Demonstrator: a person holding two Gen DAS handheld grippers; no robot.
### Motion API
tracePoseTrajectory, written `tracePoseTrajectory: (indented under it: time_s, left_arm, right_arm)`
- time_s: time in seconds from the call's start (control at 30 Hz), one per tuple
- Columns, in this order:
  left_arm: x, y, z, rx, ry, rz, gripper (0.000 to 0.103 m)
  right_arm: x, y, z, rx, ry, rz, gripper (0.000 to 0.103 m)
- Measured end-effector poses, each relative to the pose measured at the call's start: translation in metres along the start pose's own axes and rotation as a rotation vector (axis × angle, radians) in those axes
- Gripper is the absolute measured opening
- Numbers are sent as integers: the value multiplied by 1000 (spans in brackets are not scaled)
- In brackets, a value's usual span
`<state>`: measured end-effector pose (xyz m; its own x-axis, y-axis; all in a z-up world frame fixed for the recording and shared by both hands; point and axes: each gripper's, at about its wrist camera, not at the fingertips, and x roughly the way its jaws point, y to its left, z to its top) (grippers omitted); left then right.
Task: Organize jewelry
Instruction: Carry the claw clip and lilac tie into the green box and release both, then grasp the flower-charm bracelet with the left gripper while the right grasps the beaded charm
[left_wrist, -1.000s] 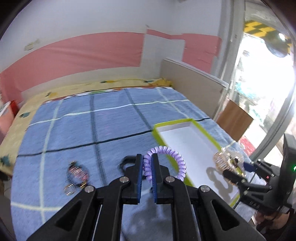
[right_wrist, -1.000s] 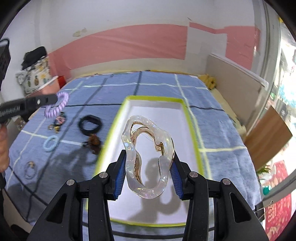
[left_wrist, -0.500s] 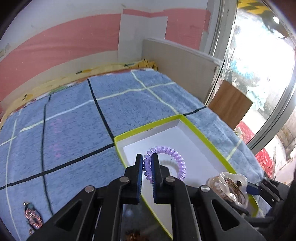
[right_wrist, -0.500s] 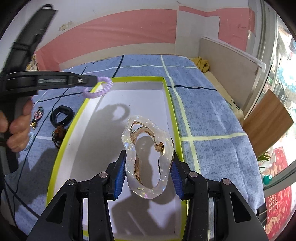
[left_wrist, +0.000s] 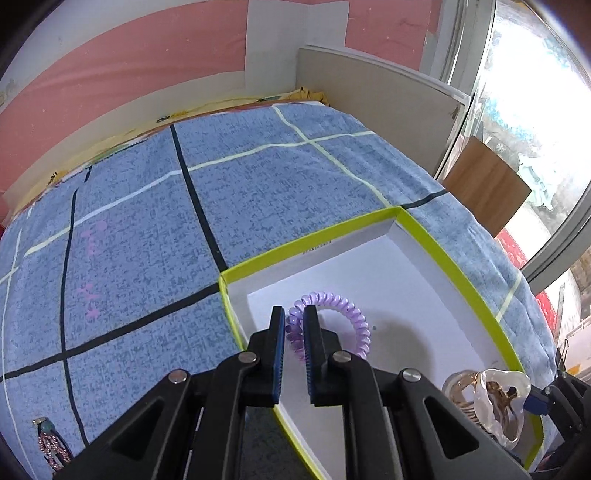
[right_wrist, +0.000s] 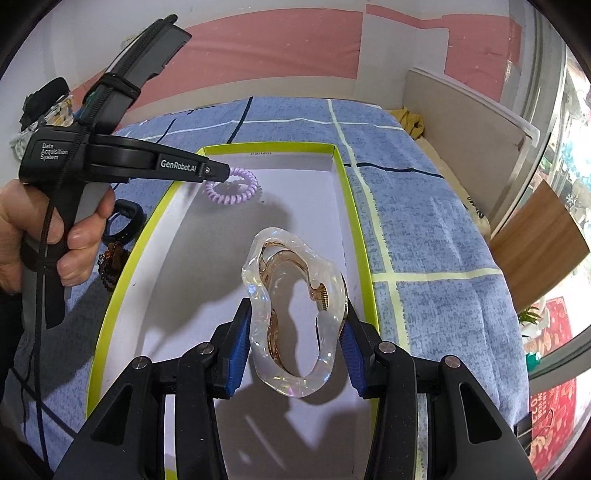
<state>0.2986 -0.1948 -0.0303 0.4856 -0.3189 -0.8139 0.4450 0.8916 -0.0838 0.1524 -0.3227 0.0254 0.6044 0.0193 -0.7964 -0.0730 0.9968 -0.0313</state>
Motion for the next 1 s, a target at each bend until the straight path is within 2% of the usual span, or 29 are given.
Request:
tracePoseTrajectory:
  time_s: [0.13,0.27,0.47,0.7,1.0]
  left_arm:
    - [-2,0,-1,3,-2,-12,11]
    - [-14,3,-2,-11,-23,-35,25]
    - [-52,7,-12,-28,-85,-42,25]
    - [-109,17,-45,-47,-157,-31,25]
    - [-165,32,-104,-81,-219,3,25]
  right_arm:
    - [-4,0,-2,3,-13,16,52]
    - [-13,4,-4,0,-28,24,54]
    - [-36,10,-7,-3,-75,21,54]
    - [-68,24,-13,-8,-134,25,54]
    - [-96,54,-28,-34,-198,88,54]
